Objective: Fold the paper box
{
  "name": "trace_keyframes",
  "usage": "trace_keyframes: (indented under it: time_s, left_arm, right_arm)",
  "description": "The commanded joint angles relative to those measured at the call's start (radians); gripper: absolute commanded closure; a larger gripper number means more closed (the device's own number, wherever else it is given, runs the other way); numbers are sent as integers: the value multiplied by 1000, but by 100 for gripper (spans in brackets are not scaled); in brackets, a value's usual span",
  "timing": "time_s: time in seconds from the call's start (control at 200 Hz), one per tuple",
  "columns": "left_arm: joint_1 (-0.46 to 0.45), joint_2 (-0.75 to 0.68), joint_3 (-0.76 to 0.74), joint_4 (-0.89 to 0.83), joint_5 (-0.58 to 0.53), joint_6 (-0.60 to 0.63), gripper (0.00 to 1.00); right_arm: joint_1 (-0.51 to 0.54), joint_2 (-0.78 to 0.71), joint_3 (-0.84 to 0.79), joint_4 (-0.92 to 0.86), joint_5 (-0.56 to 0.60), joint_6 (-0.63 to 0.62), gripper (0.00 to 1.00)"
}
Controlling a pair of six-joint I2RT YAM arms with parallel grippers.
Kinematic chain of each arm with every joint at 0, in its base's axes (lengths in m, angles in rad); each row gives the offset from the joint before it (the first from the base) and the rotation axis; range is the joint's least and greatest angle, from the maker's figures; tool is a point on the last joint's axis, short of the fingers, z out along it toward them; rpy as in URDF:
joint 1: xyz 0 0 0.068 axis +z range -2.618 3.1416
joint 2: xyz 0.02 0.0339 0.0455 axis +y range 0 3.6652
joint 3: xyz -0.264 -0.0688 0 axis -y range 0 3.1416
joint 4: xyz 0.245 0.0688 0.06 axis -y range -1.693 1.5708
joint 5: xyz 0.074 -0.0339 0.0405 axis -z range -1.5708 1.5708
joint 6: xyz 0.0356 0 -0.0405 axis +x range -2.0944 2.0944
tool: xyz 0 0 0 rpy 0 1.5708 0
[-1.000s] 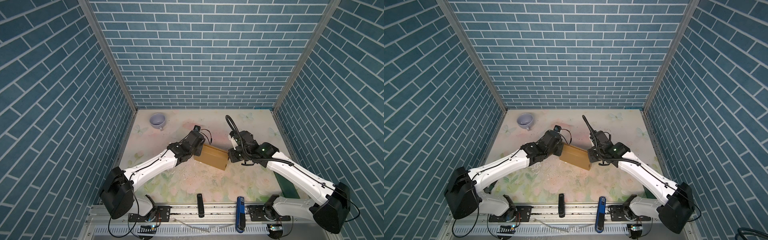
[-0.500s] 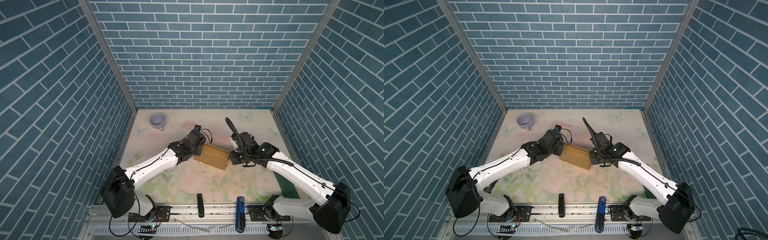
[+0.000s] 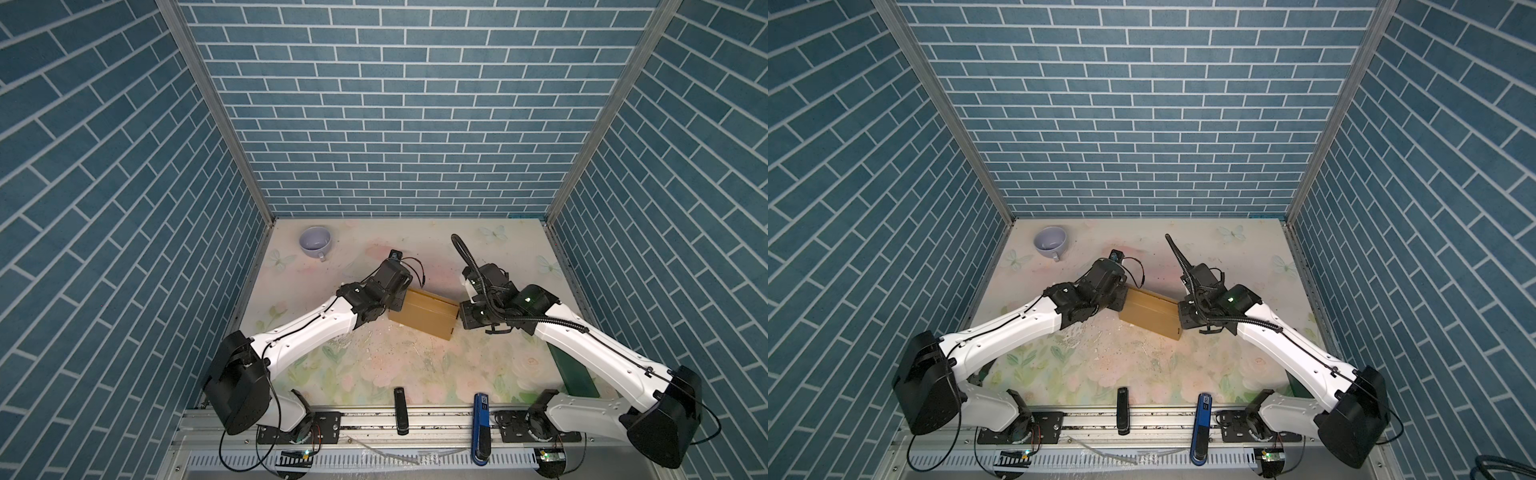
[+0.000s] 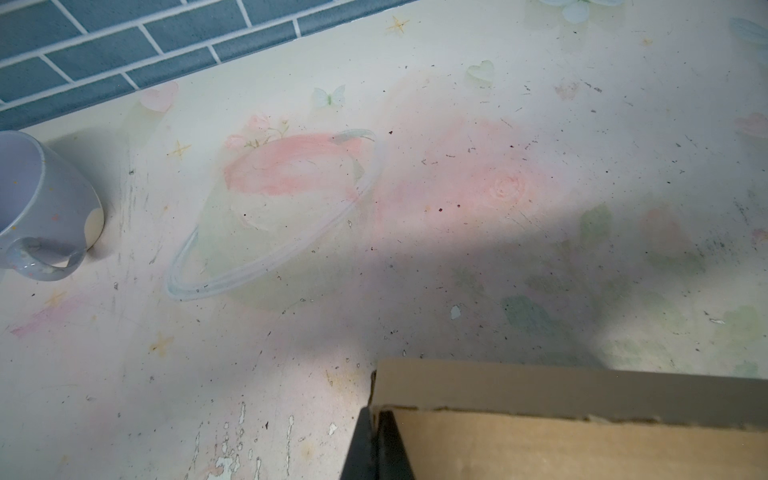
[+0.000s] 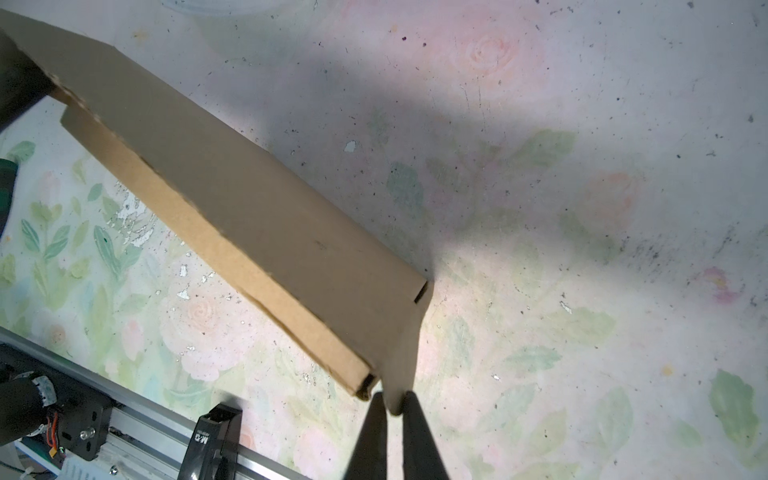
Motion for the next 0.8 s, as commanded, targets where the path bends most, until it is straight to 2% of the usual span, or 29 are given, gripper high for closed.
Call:
trace_keyframes:
  time_s: [0.0, 0.51, 0.795]
  left_arm:
    - [-7, 23, 3, -55, 15, 2, 100]
    - [-7, 20, 2, -51, 26, 13, 100]
    - [-7, 19, 3, -51, 26, 24, 100]
  right_arm:
    - [5, -5, 53, 11, -8, 38, 91]
    - [5, 28, 76, 42, -27, 39, 94]
    - [5, 47, 95, 33, -9, 38, 89]
